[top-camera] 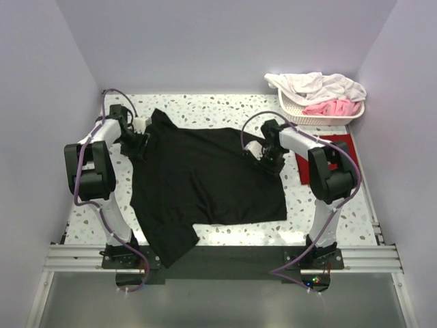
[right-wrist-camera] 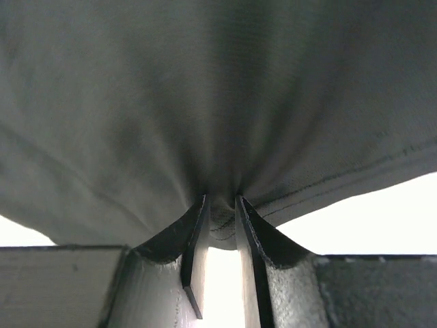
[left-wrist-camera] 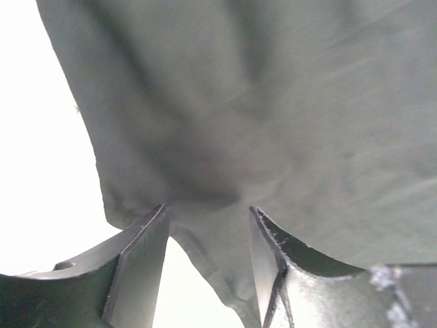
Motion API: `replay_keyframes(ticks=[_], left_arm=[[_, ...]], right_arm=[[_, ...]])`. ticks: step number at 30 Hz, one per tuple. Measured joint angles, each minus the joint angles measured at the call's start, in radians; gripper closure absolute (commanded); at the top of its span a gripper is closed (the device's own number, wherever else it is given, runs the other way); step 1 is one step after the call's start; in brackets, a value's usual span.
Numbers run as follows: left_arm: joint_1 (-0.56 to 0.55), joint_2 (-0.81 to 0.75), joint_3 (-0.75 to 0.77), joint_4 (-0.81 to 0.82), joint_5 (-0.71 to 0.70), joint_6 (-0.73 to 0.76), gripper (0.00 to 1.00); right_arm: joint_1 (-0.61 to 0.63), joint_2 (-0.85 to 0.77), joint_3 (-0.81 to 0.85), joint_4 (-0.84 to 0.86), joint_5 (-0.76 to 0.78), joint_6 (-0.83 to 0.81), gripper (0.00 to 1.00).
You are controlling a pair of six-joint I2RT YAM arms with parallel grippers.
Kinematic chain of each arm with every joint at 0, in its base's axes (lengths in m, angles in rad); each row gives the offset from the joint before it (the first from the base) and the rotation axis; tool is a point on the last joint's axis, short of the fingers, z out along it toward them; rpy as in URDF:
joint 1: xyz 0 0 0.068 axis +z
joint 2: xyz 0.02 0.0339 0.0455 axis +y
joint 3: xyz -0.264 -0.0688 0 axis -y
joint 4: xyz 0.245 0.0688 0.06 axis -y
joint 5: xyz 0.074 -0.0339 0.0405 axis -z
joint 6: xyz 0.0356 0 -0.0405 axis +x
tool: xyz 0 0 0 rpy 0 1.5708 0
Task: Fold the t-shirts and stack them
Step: Flatten the tshirt out
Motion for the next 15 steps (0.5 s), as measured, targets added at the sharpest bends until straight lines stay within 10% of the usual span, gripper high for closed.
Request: replay_keyframes(ticks=[7,15], left_arm=[[0.000,0.043,-0.005,-0.003,-0.039,0.014,0.49],[0.000,0.046,0.000,-0.008,-0.036,0.021,0.48]], right_arm=[[0.032,-0.061,-0.046,-0.182,-0.085,-0.051,0.61],[0.016,0.056,0.466,-0.143,-0.127,0.146,0.60]])
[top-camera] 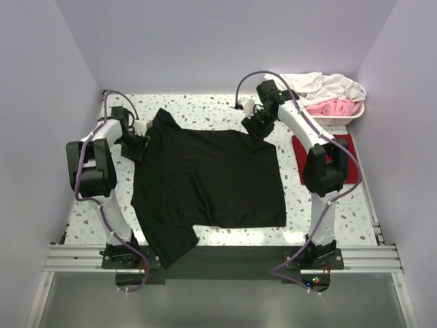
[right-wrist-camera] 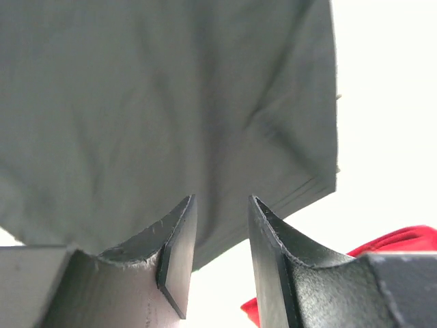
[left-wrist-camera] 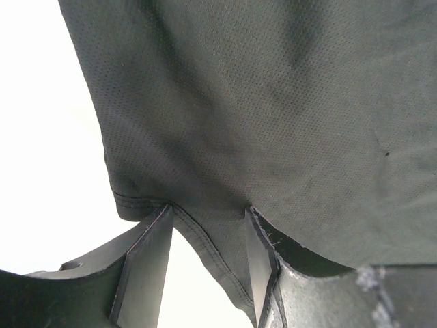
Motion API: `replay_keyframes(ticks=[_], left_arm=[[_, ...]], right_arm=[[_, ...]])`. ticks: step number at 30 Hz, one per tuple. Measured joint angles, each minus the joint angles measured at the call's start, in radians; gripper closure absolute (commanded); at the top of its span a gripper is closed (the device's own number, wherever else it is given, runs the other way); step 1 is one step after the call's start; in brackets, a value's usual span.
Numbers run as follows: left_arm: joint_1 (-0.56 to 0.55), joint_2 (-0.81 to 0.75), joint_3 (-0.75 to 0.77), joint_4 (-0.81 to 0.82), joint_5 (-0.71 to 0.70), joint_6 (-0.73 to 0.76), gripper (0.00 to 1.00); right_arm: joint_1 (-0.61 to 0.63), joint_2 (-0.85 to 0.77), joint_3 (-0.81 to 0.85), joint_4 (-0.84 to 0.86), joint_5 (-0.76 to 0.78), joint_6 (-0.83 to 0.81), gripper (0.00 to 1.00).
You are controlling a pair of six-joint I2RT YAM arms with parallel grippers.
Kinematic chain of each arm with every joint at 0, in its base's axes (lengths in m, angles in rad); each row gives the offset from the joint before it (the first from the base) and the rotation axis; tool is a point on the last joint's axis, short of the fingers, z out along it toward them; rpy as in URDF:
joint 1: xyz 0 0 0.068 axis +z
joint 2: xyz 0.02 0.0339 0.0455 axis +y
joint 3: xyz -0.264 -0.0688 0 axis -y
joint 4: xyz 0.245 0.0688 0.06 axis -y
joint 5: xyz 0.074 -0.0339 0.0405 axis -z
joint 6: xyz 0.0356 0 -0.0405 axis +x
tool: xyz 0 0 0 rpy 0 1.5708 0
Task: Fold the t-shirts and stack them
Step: Flatten the tshirt out
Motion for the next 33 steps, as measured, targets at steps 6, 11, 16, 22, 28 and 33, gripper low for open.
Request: replay_keyframes(ticks=[6,11,16,22,28,33], left_arm=[[0.000,0.000,0.005,0.000,0.002,-0.001,0.47],[0.000,0.000,0.005,0.000,0.002,-0.004,0.46],[0.000,0.000,0.005,0.000,-0.002,-0.009,0.46],[0.000,0.000,0.005,0.000,-0.004,-0.012,0.46],[0.000,0.012,0.016,0.001,-0.011,-0.012,0.46],[0.000,0.027,0.031,0.002,-0.017,-0.013,0.55]], right_arm=[[0.003,0.153,0.169,0.064,0.053,0.114,0.59],[0.030,0.224,0.129,0.091,0.115,0.150,0.55],[0.066,0.229,0.068,0.143,0.193,0.162,0.57],[0.070,0.240,0.048,0.196,0.272,0.144,0.73],[0.064,0.249,0.031,0.243,0.353,0.095,0.97],[0.054,0.252,0.039,0.251,0.392,0.055,1.00]])
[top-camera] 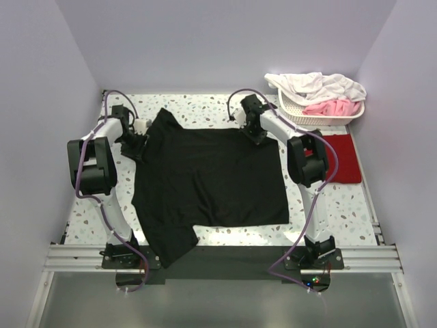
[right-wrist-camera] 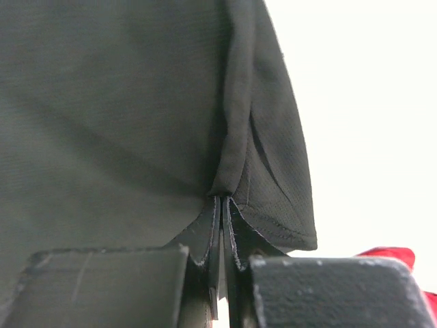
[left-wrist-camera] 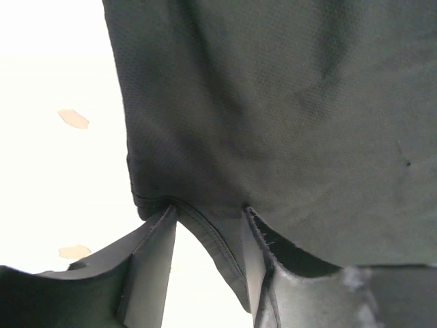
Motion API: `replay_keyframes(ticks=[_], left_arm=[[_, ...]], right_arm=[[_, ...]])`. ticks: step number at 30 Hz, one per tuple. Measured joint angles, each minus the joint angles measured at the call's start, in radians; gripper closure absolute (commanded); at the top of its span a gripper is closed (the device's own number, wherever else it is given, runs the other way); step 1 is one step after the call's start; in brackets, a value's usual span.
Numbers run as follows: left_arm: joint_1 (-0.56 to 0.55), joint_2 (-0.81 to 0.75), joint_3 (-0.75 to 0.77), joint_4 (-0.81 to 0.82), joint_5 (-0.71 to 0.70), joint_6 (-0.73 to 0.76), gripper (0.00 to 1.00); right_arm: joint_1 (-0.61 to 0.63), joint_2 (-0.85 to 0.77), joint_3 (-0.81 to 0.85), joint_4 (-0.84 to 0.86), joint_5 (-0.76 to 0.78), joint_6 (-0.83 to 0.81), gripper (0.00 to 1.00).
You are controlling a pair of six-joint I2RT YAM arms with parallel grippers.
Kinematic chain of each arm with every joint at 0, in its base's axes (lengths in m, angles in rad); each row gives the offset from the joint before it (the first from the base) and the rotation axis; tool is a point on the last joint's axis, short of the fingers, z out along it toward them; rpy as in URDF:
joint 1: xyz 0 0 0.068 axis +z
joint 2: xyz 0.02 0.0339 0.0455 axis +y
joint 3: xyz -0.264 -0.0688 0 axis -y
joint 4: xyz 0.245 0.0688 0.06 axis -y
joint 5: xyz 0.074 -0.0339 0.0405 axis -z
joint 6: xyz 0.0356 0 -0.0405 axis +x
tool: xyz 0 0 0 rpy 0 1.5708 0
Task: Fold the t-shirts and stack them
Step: Flatten the tshirt out
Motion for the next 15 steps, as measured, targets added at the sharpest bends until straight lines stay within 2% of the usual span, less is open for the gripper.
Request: replay_keyframes(ticks=[5,8,12,13,15], left_arm=[[0.000,0.013,0.011,0.005,-0.024,-0.003,0.74],[0.000,0.027,0.028,0.001,-0.042,-0.004,0.78],[0.000,0.047,0.061,-0.007,-0.051,-0.006,0.77],[0.000,0.050,0.068,-0.007,-0.051,-0.006,0.72],[0.000,0.053,0.077,-0.003,-0.039,-0.006,0.67]], right_arm=[[-0.037,0.011,0.065,0.014,0.035,-0.042,1.00],[-0.063,0.015,0.111,0.038,0.061,-0.071,1.00],[-0.089,0.056,0.163,0.101,0.109,-0.103,1.00],[-0.094,0.077,0.175,0.117,0.126,-0.111,0.98],[-0.099,0.126,0.209,0.130,0.159,-0.120,0.78]])
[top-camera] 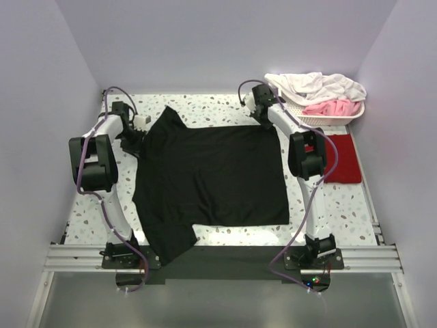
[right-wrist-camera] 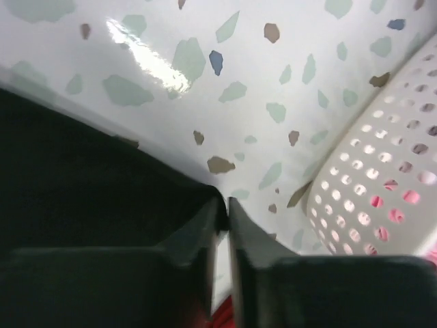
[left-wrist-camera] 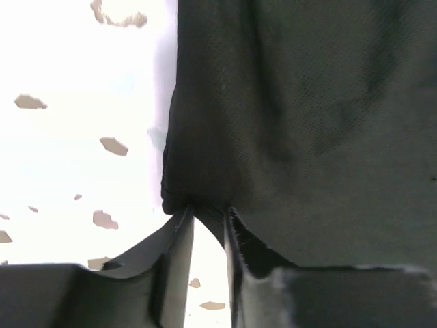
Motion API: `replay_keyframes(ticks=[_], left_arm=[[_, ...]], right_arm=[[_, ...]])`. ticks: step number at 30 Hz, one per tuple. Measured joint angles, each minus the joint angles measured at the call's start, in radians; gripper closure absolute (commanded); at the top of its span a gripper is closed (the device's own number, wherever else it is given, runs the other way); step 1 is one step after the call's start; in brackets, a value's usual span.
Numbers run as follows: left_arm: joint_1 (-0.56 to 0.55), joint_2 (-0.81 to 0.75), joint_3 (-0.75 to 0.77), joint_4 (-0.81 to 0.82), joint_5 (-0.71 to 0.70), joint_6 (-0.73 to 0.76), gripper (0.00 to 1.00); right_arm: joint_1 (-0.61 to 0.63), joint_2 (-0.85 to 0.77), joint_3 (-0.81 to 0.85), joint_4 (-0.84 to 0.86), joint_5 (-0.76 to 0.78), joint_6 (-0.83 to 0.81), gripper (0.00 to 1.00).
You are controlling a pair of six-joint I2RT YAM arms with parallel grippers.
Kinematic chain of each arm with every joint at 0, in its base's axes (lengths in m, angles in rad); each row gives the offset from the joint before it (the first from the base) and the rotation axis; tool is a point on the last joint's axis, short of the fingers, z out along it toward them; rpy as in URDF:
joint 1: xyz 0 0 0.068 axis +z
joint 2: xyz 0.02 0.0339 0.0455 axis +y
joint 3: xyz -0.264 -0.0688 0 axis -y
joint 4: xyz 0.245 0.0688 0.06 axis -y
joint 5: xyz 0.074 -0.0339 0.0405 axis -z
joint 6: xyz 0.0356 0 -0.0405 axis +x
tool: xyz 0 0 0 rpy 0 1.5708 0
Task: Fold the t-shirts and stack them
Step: Flatten the tshirt out
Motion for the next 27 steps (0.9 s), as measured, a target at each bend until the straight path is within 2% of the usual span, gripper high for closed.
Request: replay_keyframes(ticks=[1,2,5,9,13,15,21,27], left_arm=[[0.000,0.000,0.005,0.003,0.012,0.000,0.63],[0.000,0.000,0.015,0.005,0.028,0.002,0.61],[0.000,0.000,0.076,0.013,0.087,-0.002,0.56],[-0.014,0.029,0.279,0.021,0.136,-0.015,0.55],[-0.053,0.145,0.530,0.056,0.167,-0.023,0.69],[-0.079,0.202,0.596,0.065,0.178,-0.025,0.72],[-0.173,0.336,0.630,0.062,0.164,-0.026,0.80],[-0.223,0.364,0.624,0.072,0.113,-0.029,0.84]], right_arm=[[-0.002,0.029,0.016,0.005,0.015,-0.003,0.67],[-0.003,0.052,0.026,0.005,0.030,-0.007,0.52],[-0.002,0.056,0.049,0.012,0.080,-0.012,0.41],[-0.002,0.035,0.049,-0.017,0.059,0.018,0.43],[-0.002,-0.006,0.047,-0.090,-0.004,0.060,0.49],[-0.002,-0.037,0.045,-0.125,-0.034,0.084,0.51],[-0.002,-0.140,0.011,-0.191,-0.079,0.139,0.55],[-0.002,-0.208,-0.062,-0.206,-0.089,0.159,0.55]])
